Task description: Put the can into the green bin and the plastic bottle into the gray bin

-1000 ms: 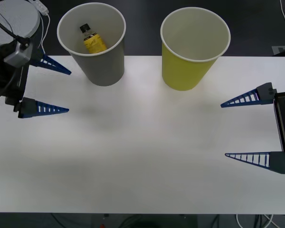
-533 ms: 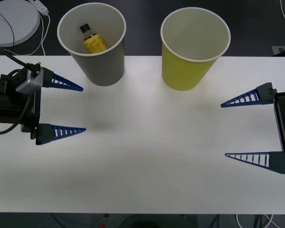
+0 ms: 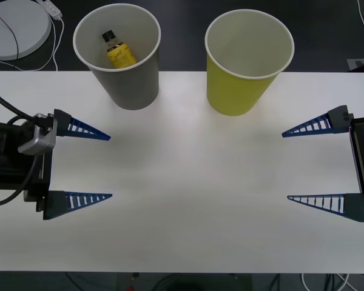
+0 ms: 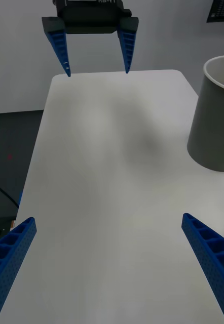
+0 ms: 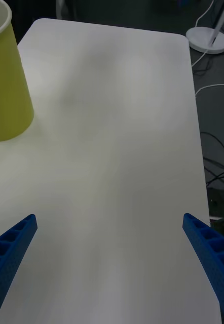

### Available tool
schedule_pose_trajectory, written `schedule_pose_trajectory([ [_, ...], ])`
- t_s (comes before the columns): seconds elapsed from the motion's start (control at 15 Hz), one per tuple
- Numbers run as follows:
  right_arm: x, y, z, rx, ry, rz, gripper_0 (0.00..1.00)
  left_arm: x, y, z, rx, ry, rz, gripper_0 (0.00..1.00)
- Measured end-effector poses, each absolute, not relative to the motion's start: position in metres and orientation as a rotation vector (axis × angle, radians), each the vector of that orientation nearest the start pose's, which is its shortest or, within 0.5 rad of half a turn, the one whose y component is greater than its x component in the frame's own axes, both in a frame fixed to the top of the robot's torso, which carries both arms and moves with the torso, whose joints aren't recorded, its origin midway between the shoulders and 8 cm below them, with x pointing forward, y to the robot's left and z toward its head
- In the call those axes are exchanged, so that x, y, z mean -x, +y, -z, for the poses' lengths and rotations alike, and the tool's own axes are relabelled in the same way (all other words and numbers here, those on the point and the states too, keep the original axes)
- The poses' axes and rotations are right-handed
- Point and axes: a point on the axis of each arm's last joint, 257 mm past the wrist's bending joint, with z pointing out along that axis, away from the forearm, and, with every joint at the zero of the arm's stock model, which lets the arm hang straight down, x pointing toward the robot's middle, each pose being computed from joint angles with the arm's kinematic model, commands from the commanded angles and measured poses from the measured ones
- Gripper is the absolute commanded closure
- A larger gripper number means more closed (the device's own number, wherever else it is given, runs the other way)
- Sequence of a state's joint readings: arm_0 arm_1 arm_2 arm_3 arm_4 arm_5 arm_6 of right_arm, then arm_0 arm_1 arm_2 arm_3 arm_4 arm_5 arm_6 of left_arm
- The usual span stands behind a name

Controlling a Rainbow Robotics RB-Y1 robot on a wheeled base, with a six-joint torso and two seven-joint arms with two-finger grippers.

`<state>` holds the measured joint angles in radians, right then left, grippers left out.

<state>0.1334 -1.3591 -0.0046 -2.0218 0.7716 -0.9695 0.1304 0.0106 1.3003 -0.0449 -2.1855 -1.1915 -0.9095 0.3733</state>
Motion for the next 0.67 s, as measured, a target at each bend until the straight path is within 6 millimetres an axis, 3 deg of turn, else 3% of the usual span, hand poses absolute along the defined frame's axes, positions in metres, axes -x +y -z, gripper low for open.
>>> schedule_pose_trajectory([
  [0.33,-0.321,-0.197,0.103,1.569,1.331,-0.545,0.00,-0.323,0.192,0.122,-1.662,1.545,0.399,0.00],
  [0.67,-0.321,-0.197,0.103,1.569,1.331,-0.545,0.00,-0.327,0.200,0.125,-1.675,1.543,0.376,0.00],
])
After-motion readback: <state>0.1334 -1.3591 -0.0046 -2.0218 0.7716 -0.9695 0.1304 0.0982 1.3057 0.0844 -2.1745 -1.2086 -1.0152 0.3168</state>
